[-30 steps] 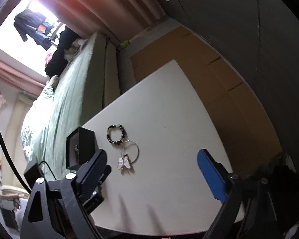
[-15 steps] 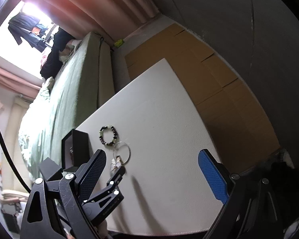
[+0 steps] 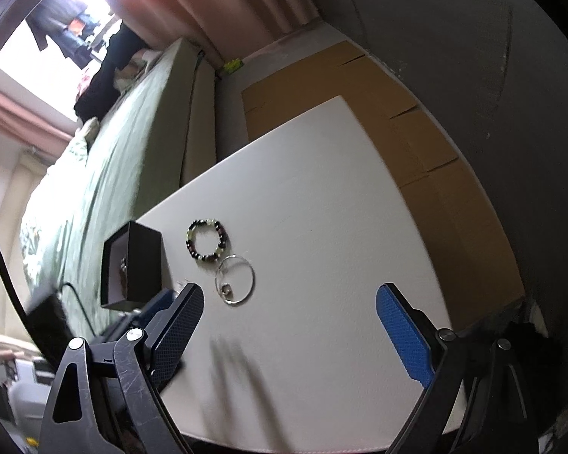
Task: Organize jewelry
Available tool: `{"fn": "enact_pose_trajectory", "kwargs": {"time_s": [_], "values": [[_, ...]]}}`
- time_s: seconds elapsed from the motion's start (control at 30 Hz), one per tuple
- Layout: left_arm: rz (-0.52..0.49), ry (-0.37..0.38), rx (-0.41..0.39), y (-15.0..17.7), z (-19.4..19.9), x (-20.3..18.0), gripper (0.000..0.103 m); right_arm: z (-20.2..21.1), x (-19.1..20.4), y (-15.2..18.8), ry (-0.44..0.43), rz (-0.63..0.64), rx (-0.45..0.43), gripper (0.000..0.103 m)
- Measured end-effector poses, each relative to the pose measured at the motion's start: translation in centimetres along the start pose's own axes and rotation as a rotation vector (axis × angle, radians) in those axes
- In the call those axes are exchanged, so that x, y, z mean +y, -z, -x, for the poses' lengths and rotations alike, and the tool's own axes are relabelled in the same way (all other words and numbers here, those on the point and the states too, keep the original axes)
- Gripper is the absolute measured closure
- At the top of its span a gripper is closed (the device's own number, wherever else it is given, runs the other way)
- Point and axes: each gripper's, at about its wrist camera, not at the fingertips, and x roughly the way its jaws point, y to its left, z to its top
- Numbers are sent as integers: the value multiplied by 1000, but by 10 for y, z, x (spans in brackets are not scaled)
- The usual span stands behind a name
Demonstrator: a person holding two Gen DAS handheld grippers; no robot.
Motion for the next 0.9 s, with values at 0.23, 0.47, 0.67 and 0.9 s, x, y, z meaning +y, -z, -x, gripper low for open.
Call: {"fn": "enact_pose_trajectory", "kwargs": {"time_s": [0.23,0.47,0.67,0.9], "values": [[35,-5,-53,-5,19,16,62,-18,14,2,40,45,36,22],[68,-4,-89,-11,35,39,62,-41,29,6,100,100,70,34],[83,-3,-105,-11,44,53,62,-62,44,10,137,140,108,44],[117,-10,-116,-11,52,73,62,-86,68,16,260,227,114,62]]}}
